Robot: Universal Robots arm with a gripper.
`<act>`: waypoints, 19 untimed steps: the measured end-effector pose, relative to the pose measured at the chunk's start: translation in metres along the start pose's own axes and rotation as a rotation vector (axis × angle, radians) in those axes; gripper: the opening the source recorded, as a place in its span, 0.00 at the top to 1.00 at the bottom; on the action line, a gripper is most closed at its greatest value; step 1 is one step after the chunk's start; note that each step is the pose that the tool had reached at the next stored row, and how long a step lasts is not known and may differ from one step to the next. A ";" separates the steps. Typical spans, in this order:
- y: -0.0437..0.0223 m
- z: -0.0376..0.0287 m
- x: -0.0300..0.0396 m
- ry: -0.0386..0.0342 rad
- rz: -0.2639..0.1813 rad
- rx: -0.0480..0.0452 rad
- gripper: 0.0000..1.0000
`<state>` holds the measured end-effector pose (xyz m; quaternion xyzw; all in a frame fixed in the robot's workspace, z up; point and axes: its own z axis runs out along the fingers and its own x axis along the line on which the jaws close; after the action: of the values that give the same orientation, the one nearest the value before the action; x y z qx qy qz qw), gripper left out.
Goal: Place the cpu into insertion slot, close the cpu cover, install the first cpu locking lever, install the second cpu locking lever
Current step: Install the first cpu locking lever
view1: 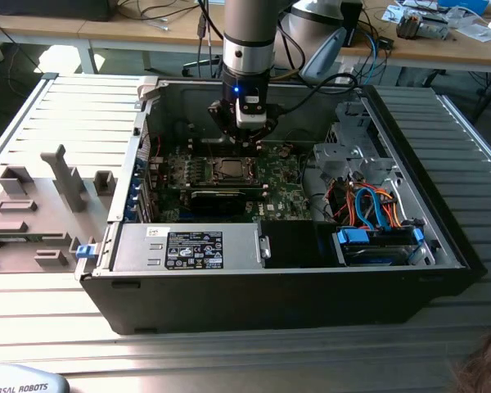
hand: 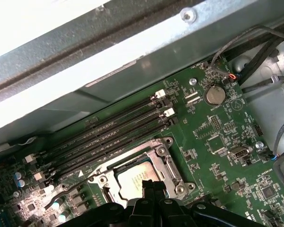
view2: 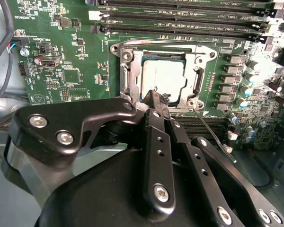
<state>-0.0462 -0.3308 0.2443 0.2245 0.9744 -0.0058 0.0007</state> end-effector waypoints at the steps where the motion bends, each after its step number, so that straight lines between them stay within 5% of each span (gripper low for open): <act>1: 0.0000 0.0000 0.0000 0.0000 -0.002 0.0000 0.89; 19: 0.0000 0.0000 0.0000 -0.0003 -0.024 -0.0001 0.89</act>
<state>-0.0462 -0.3308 0.2443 0.2126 0.9771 -0.0058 0.0008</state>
